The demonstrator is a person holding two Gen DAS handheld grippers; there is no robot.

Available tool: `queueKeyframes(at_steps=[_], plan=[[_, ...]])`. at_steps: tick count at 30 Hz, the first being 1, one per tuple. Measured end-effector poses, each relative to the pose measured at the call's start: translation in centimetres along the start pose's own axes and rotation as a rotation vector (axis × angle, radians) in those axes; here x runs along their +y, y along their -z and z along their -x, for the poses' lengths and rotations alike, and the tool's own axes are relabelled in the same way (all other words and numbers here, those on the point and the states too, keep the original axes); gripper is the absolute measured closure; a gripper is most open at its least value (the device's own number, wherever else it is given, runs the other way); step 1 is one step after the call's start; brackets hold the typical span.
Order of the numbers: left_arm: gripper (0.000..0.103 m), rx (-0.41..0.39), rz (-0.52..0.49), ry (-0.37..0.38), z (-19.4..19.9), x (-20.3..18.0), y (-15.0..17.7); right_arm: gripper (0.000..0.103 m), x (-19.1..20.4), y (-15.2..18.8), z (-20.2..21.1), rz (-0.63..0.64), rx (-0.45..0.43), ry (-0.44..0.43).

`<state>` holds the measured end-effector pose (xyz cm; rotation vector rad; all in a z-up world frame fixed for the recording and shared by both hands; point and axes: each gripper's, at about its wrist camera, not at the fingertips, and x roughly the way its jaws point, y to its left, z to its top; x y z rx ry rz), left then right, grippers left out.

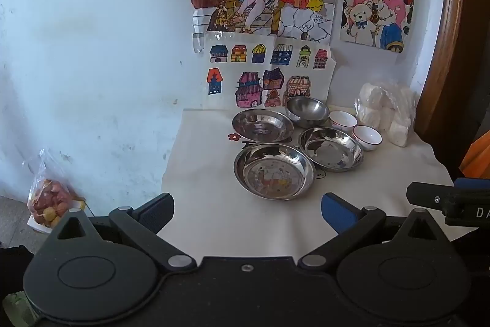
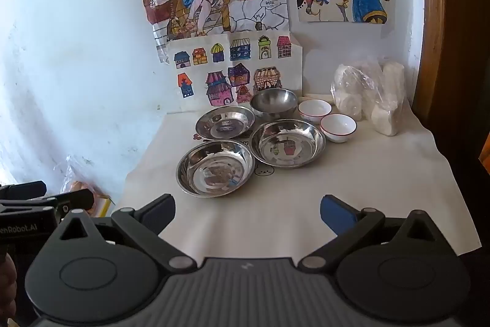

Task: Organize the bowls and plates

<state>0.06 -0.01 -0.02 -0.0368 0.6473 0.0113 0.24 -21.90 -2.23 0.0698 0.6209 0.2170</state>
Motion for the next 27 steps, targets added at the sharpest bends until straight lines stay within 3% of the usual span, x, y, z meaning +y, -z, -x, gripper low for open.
queueKeyframes(at_steps=[27], plan=[[0.001,0.011,-0.023,0.019,-1.2,-1.1,0.6,0.0,-0.5,-0.3,-0.5,-0.012,0.021,0.015]])
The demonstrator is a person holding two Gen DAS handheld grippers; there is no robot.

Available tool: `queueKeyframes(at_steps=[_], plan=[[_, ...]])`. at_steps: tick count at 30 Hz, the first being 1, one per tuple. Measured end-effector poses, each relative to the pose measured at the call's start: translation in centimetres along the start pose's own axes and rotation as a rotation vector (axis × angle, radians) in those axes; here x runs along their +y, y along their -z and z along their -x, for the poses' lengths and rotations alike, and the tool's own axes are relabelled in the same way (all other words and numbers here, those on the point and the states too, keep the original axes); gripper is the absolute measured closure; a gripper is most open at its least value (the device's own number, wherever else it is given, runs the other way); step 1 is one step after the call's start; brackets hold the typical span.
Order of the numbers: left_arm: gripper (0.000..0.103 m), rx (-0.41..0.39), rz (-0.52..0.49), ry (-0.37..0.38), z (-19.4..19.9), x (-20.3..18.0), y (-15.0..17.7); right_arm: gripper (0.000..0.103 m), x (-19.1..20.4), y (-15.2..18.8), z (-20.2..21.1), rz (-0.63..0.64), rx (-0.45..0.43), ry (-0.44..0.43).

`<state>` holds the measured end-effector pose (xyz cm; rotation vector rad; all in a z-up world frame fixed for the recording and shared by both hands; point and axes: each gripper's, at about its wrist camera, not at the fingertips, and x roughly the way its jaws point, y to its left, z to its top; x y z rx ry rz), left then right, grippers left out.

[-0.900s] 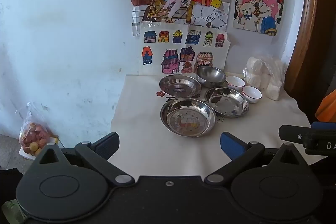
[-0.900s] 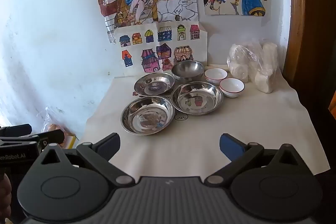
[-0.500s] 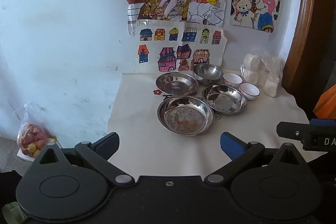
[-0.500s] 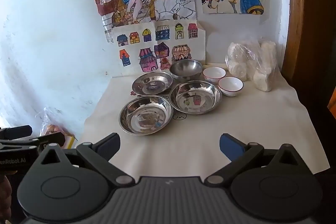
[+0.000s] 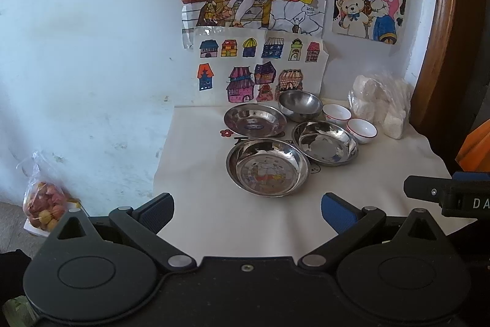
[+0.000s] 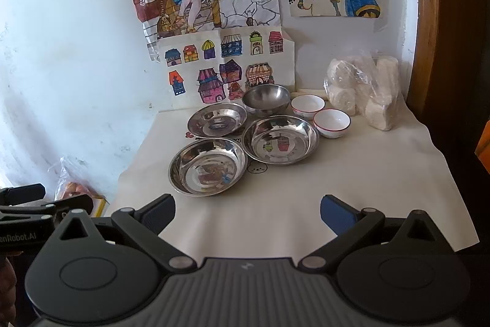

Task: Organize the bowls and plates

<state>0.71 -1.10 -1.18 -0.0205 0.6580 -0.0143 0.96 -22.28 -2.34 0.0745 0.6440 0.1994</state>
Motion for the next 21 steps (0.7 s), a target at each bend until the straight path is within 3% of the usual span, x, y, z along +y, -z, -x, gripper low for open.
queueKeyframes(at_steps=[21], plan=[[0.001,0.011,0.004,0.003,-0.21,0.49,-0.07,0.0,-0.06,-0.15,-0.29,-0.007,0.011,0.0]])
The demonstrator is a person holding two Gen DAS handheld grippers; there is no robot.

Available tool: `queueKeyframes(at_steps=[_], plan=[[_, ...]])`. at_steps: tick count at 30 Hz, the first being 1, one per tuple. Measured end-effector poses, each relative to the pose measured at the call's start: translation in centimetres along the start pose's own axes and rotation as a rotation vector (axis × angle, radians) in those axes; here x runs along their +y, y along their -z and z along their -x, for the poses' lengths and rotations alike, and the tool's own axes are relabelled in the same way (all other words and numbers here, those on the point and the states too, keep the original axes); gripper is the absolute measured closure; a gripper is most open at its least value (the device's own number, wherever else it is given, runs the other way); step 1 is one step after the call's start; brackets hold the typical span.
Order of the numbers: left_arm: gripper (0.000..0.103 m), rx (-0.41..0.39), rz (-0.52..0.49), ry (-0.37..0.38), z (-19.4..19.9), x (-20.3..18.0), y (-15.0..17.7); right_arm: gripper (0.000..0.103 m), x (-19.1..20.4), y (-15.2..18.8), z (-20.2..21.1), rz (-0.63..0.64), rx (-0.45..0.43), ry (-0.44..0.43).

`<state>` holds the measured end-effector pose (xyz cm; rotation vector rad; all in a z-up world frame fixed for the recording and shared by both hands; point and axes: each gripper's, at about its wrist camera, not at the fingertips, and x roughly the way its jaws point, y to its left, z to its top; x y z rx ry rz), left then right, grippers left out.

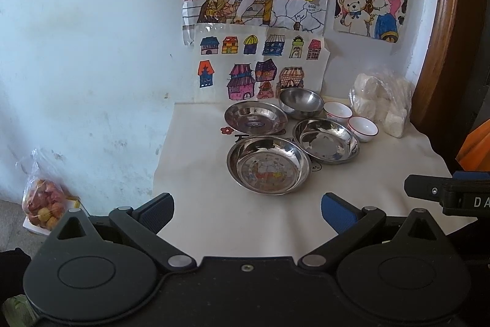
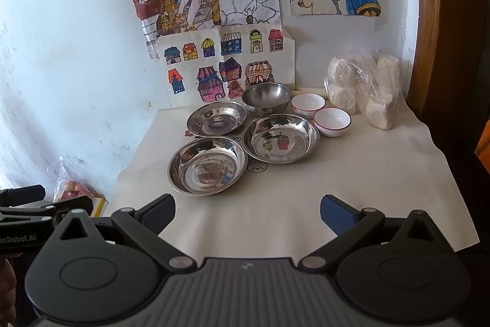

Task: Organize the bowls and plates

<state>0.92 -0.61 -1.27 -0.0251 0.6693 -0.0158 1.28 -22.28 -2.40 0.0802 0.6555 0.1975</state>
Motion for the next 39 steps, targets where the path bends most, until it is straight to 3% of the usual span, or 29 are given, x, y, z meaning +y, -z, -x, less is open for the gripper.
queueKeyframes(at_steps=[39], plan=[[0.001,0.006,0.0,-0.004,-0.04,-0.59,0.56,0.0,-0.12,0.09,-0.55,-0.001,0.01,0.007]])
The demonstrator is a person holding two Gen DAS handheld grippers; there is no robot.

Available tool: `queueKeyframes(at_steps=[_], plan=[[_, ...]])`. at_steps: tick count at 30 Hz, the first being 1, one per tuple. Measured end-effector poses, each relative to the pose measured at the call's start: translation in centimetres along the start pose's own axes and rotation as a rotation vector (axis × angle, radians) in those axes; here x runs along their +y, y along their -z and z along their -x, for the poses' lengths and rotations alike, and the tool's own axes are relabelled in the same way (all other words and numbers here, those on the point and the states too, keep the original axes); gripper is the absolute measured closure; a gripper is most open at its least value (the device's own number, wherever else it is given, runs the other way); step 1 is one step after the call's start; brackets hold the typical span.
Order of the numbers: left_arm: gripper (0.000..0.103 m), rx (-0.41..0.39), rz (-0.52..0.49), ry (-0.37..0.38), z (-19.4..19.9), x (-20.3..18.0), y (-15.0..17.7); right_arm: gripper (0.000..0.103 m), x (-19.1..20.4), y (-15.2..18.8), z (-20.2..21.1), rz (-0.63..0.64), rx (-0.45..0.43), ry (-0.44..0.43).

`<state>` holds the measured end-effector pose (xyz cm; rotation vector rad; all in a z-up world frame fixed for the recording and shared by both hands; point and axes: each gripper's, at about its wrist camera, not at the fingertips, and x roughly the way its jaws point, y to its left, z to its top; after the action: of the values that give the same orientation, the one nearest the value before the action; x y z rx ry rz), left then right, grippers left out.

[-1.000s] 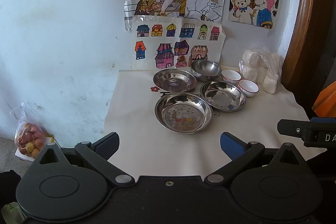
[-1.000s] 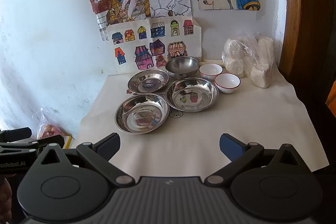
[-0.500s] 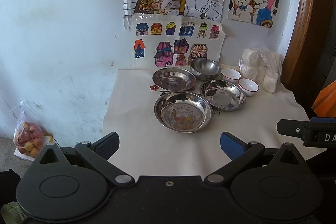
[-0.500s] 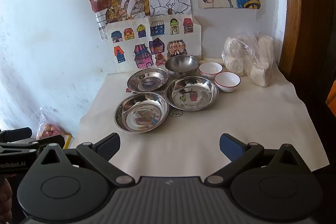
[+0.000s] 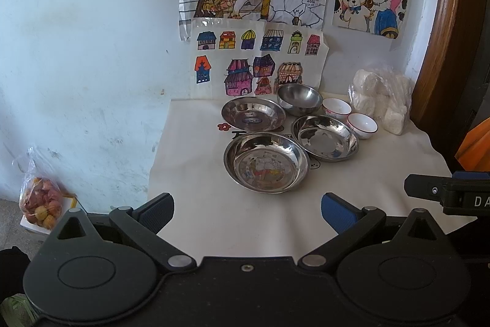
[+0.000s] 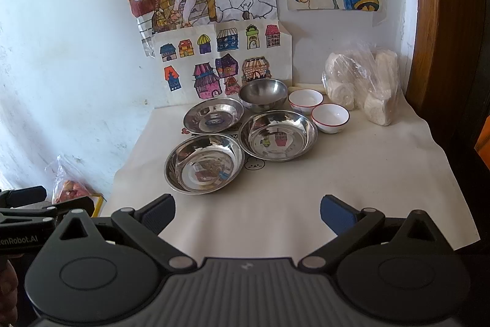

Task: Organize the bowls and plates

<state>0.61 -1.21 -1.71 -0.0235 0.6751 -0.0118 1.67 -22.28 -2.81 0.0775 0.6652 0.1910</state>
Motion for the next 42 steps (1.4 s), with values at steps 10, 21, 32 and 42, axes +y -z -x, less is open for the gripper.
queueKeyframes(at_steps=[10,21,32,42], plan=[[0.001,0.024,0.004,-0.002,-0.5,-0.3,-0.5,0.0,-0.2,-0.7,-0.6,-0.003,0.021,-0.001],[0.001,0.098,0.006,-0.016,-2.4,-0.6,-1.6,0.0,-0.9,-0.9,-2.2,-0.013,0.072,-0.009],[0.001,0.26,0.118,-0.118,-8.9,-0.9,-2.8,0.0,-4.0,-2.9,-7.6,0.035,0.191,-0.069],[0.001,0.355,0.24,-0.229,-13.2,-2.6,-5.2,0.0,-8.5,-6.7,-12.9,0.071,0.258,-0.166]])
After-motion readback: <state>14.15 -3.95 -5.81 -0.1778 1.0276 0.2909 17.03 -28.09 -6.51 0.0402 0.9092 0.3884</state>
